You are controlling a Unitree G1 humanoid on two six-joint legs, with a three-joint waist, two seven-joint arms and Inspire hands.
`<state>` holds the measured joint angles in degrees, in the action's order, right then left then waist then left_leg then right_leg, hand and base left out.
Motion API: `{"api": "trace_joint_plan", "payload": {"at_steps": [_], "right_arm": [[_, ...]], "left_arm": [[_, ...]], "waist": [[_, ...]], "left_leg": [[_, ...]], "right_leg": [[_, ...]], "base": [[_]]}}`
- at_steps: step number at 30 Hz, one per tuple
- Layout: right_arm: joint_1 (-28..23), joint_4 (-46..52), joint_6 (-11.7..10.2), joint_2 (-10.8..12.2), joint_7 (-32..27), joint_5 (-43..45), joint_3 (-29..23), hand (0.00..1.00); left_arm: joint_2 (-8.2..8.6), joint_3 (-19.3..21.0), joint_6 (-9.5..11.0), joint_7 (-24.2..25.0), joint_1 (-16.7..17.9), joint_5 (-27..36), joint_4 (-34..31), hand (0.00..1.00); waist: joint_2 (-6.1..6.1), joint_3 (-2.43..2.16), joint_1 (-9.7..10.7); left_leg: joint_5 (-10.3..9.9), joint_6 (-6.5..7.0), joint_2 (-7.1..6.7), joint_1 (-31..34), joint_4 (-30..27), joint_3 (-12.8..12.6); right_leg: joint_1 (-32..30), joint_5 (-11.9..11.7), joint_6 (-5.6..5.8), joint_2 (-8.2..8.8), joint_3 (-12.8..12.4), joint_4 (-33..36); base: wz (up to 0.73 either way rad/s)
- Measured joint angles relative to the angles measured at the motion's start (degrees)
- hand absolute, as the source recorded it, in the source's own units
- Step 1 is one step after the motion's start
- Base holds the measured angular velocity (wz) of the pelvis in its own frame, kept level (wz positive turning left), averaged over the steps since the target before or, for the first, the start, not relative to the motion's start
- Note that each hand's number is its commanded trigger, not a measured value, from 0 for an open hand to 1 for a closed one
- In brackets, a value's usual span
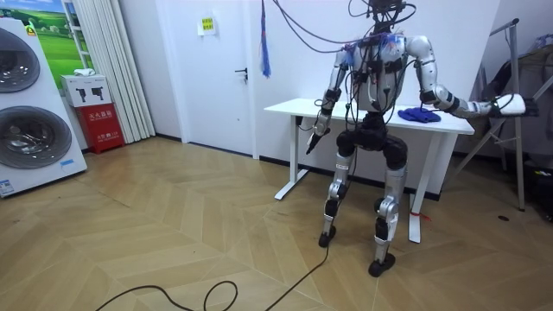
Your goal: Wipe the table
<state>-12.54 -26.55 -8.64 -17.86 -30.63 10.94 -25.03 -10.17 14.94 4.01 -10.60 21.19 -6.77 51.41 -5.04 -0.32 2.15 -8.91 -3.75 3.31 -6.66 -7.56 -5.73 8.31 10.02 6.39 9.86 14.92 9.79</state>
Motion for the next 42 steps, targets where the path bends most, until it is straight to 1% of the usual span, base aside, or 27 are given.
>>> {"api": "trace_joint_plan", "payload": {"at_steps": [2,3,4,6,7,8,11,12,14,16,18,19,20,21,23,24,25,27,28,29,31,33,34,36,38,39,42], "right_arm": [[-1.0,-2.9,0.3,0.1,-0.4,-2.3,-0.6,0.00],[-1.7,-4.9,0.6,0.3,-0.8,-3.7,-0.8,0.00],[-2.2,-6.1,0.6,0.3,-1.0,-4.5,-0.8,0.00],[-4.5,-11.0,1.7,0.4,-1.3,-8.7,-0.9,0.00],[-4.8,-12.5,1.9,0.4,-1.3,-9.6,-0.9,0.00],[-5.0,-17.1,2.1,0.3,-1.4,-11.4,-0.9,0.00],[-5.0,-27.5,3.9,0.5,-0.8,-15.1,-0.4,0.00],[-5.0,-30.3,4.9,0.8,-0.3,-15.9,0.0,0.00],[-5.1,-33.9,5.2,1.7,1.0,-17.5,0.9,0.00],[-5.0,-36.9,5.8,2.9,3.0,-18.0,2.6,0.00],[-4.9,-39.5,7.2,4.8,5.6,-17.7,5.8,0.00],[-4.6,-40.4,7.5,5.1,6.3,-16.9,6.7,0.00],[-4.0,-41.9,8.5,5.5,7.6,-14.9,9.2,0.00],[-3.8,-42.1,9.7,5.9,9.0,-12.7,11.5,0.00],[-2.6,-42.1,10.7,6.7,10.1,-9.5,15.0,0.00],[-1.8,-42.1,11.1,7.2,10.7,-7.7,17.3,0.00],[-1.4,-42.1,11.2,7.3,11.0,-6.9,18.4,0.00],[1.0,-41.5,11.3,7.4,11.8,-2.9,23.0,0.00],[1.4,-40.8,11.3,7.4,12.0,-2.1,24.0,0.00],[1.9,-38.4,11.3,7.7,12.2,-1.3,25.6,0.00],[3.3,-35.4,10.7,8.5,12.8,-0.9,27.4,0.00],[4.6,-33.3,9.3,9.1,14.8,-0.6,30.8,0.00],[4.6,-33.1,8.9,9.2,15.4,-0.1,31.4,0.00],[5.6,-33.1,8.0,9.8,17.5,0.6,33.4,0.00],[5.2,-33.4,7.9,9.8,18.5,0.3,34.3,0.00],[4.8,-33.4,7.9,9.8,18.9,-0.4,34.8,0.00],[4.4,-34.1,7.9,9.8,19.6,-3.9,35.6,0.00]], "left_arm": [[0.01,0.3,-0.3,0.0,0.6,0.2,0.0,0.00],[-0.05,0.6,-0.6,0.0,0.5,-0.3,0.4,0.00],[-0.08,0.7,-0.8,0.0,0.5,-0.5,0.3,0.00],[-0.13,0.7,-1.7,0.0,0.9,-1.0,0.2,0.00],[-0.14,0.7,-1.9,0.0,1.1,-1.0,0.2,0.00],[-0.14,0.8,-2.5,0.0,1.3,-1.1,0.3,0.00],[-0.04,0.8,-3.8,0.1,1.4,-1.3,0.3,0.00],[-0.04,0.8,-4.3,0.1,1.4,-1.4,0.3,0.00],[-0.03,0.8,-4.5,0.1,1.7,-2.8,0.4,0.00],[0.28,0.6,-5.0,0.1,1.1,-4.9,0.5,0.00],[0.85,0.3,-5.5,0.0,1.0,-7.6,0.5,0.00],[0.86,-0.3,-5.5,-0.1,0.9,-7.8,0.7,0.00],[0.90,-1.3,-5.6,-0.2,0.4,-8.6,1.7,0.00],[0.95,-2.7,-6.1,-0.3,0.1,-9.3,2.3,0.00],[1.02,-5.1,-6.5,-1.0,-1.1,-9.8,3.6,0.00],[1.05,-6.6,-6.5,-1.8,-1.8,-9.8,5.1,0.00],[1.09,-7.5,-6.5,-2.1,-2.0,-9.8,5.7,0.00],[1.67,-10.3,-6.8,-2.7,-2.8,-10.2,6.5,0.00],[1.86,-10.9,-6.9,-2.8,-2.9,-10.3,6.6,0.00],[2.47,-11.2,-6.9,-2.9,-2.9,-10.5,6.8,0.00],[3.16,-11.6,-7.0,-3.1,-3.1,-11.0,7.0,0.00],[3.35,-12.7,-7.5,-3.0,-3.1,-11.4,7.0,0.00],[3.43,-12.8,-7.5,-3.0,-3.0,-11.8,7.0,0.00],[3.64,-12.8,-7.7,-3.0,-2.7,-13.1,7.0,0.00],[3.83,-12.9,-7.7,-2.9,-2.4,-13.8,7.0,0.00],[3.93,-12.9,-7.7,-2.8,-2.3,-13.8,7.0,0.00],[3.99,-12.9,-7.8,-2.4,-2.1,-13.8,7.0,0.00]], "waist": [[-0.20,-0.06,0.4],[0.10,0.01,0.6],[-0.04,0.10,0.7],[-0.20,0.05,0.7],[-0.11,0.11,0.7],[-0.19,0.16,0.6],[-0.22,0.18,0.6],[-0.17,0.19,0.6],[-0.13,0.15,0.6],[0.00,0.10,0.6],[0.44,-0.17,0.5],[0.80,-0.27,0.5],[1.01,-0.06,0.4],[1.52,-0.20,0.2],[2.21,0.09,-0.3],[2.62,0.00,-0.8],[2.85,-0.08,-1.0],[3.66,0.05,-2.4],[3.81,0.07,-2.9],[4.07,0.15,-4.0],[4.25,0.26,-4.5],[4.42,0.34,-5.8],[4.45,0.36,-6.0],[4.43,0.45,-6.8],[4.42,0.50,-7.0],[4.38,0.69,-7.1],[4.41,0.69,-7.2]], "left_leg": [[-0.1,0.06,0.00,-0.2,0.0,-0.6],[-0.2,0.06,0.04,-0.5,0.0,-0.8],[-0.3,0.03,0.06,-0.7,0.0,-0.9],[-0.9,0.05,0.11,-1.0,-0.3,-0.9],[-1.1,0.02,0.12,-0.9,-0.4,-0.9],[-1.2,0.05,0.16,-0.8,-1.0,-1.0],[-1.7,0.12,0.22,-0.4,-1.8,-1.3],[-1.8,0.17,0.22,-0.2,-1.8,-1.3],[-1.9,0.19,0.22,-0.2,-2.1,-1.2],[-2.0,0.15,0.22,-0.3,-2.0,-1.2],[-2.0,0.13,0.22,-0.3,-2.0,-1.1],[-2.0,0.13,0.22,-0.4,-2.0,-1.1],[-2.1,0.15,0.22,-0.9,-1.9,-1.1],[-2.3,0.12,0.22,-1.0,-1.9,-1.1],[-2.5,0.13,0.23,-0.8,-2.0,-1.1],[-2.5,0.13,0.23,-0.8,-2.0,-1.1],[-2.6,0.13,0.23,-0.9,-2.0,-1.0],[-2.6,0.14,0.22,-1.0,-2.1,-1.1],[-2.6,0.14,0.22,-0.9,-2.1,-1.1],[-2.6,0.14,0.22,-0.8,-2.1,-1.0],[-2.6,0.14,0.22,-0.8,-2.2,-0.4],[-2.6,0.13,0.21,-0.8,-2.2,0.5],[-2.6,0.13,0.17,-0.7,-2.2,0.8],[-2.6,0.13,0.05,-0.3,-2.6,2.1],[-2.6,0.15,-0.13,0.1,-3.1,3.4],[-2.6,0.16,-0.18,0.1,-3.3,3.8],[-2.6,0.16,-0.23,0.2,-3.3,4.6]], "right_leg": [[0.2,0.0,0.00,0.01,-0.6,0.1],[0.3,0.0,-0.01,0.00,-0.8,0.1],[0.2,0.0,-0.01,0.00,-0.8,0.0],[0.8,0.1,0.08,0.01,-0.7,0.0],[0.8,0.1,0.09,0.01,-0.8,0.0],[0.8,0.1,0.09,0.01,-0.8,0.0],[0.7,0.2,0.19,0.04,-1.0,-0.1],[0.7,0.2,0.25,0.08,-1.0,-0.1],[0.7,0.2,0.30,0.09,-0.9,-0.2],[0.7,0.2,0.33,0.08,-0.9,-0.2],[1.0,0.2,0.33,0.06,-0.8,-0.1],[1.2,0.2,0.33,0.05,-0.8,0.0],[1.6,0.2,0.34,0.04,-0.8,0.1],[1.8,0.2,0.34,0.02,-0.7,0.1],[1.7,0.2,0.35,0.03,-0.5,0.0],[1.8,0.2,0.35,0.02,-0.4,0.0],[1.9,0.2,0.35,0.02,-0.4,0.0],[1.7,0.2,0.36,0.01,-0.5,0.0],[1.8,0.2,0.36,-0.01,-0.5,0.0],[1.9,0.2,0.35,0.00,-0.5,0.0],[2.2,0.2,0.36,0.00,0.1,-0.1],[2.7,0.2,0.37,0.00,1.4,-0.2],[2.8,0.2,0.37,0.01,2.0,-0.2],[3.5,0.2,0.37,0.09,4.4,-0.3],[4.1,0.2,0.37,0.18,5.9,-0.2],[4.6,0.2,0.37,0.19,6.4,-0.3],[4.9,0.2,0.42,0.19,8.0,-0.3]], "base": [[-0.16],[-0.12],[-0.05],[0.00],[-0.04],[-0.05],[-0.03],[0.00],[0.00],[0.00],[0.00],[0.00],[0.00],[-0.03],[0.00],[0.00],[0.00],[0.00],[0.00],[0.06],[0.14],[0.22],[0.26],[0.30],[0.37],[0.37],[0.22]]}}
